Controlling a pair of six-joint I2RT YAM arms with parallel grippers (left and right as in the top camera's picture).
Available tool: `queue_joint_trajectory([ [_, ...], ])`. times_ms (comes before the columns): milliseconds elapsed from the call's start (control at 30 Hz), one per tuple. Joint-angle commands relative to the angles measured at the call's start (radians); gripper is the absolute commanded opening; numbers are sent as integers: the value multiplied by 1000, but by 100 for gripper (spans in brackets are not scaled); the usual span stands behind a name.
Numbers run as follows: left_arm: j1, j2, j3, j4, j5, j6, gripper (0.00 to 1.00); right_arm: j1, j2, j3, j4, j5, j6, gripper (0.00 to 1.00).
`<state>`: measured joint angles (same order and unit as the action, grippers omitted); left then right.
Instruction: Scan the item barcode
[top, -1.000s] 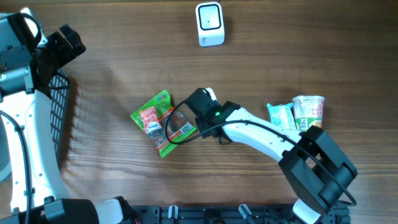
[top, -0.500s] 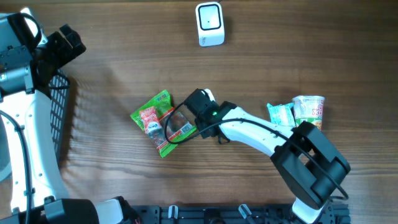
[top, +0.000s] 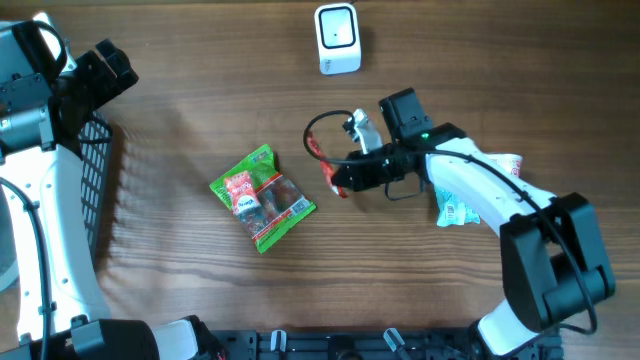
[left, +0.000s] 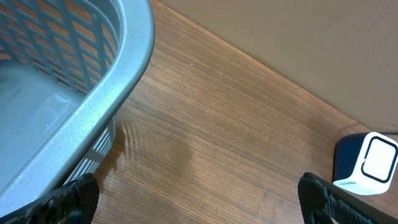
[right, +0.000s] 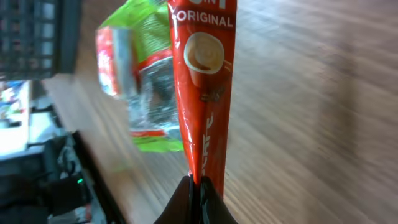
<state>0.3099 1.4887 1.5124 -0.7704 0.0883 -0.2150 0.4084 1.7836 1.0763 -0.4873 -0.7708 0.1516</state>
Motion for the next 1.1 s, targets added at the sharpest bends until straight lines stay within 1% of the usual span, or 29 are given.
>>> queue_joint_trajectory([
  [0,2,-3,13,2,8,-2,100,0,107,-64,88,-232,-22,4],
  [100,2,-3,13,2,8,-2,100,-21,195,-71,114,-307,-25,4],
  [167,2,-3,13,2,8,-2,100,-62,263,-71,117,-346,-78,4],
  [300,2,-3,13,2,8,-2,100,-117,270,-71,115,-212,-70,4],
  [333,2,-3,13,2,8,-2,100,-117,270,-71,108,-168,-69,14],
  [367,2,-3,13,2,8,-2,100,-117,270,-71,100,-131,-70,17],
  [400,2,-3,13,2,8,-2,100,-117,270,-71,87,-95,-70,20],
  [467,2,-3,13,2,8,-2,100,-117,270,-71,79,-62,-71,20],
  [500,2,-3,13,2,8,-2,100,-117,270,-71,80,-60,-71,25],
  [533,2,-3,13,2,8,-2,100,-117,270,-71,83,-69,-71,34],
  [700,2,-3,13,2,8,-2,100,-140,270,-70,84,-79,-43,36],
  [800,2,-3,13,2,8,-2,100,-148,253,-53,79,-71,-45,32],
  [900,2,-3,13,2,8,-2,100,-143,117,-13,21,11,-45,32],
  [967,2,-3,13,2,8,-2,100,-113,8,-10,-43,117,-47,33],
  [1000,3,-3,13,2,8,-2,100,-53,-42,-10,-95,274,-48,35],
  [1067,2,-3,13,2,8,-2,100,74,-54,-10,-100,434,-43,36],
])
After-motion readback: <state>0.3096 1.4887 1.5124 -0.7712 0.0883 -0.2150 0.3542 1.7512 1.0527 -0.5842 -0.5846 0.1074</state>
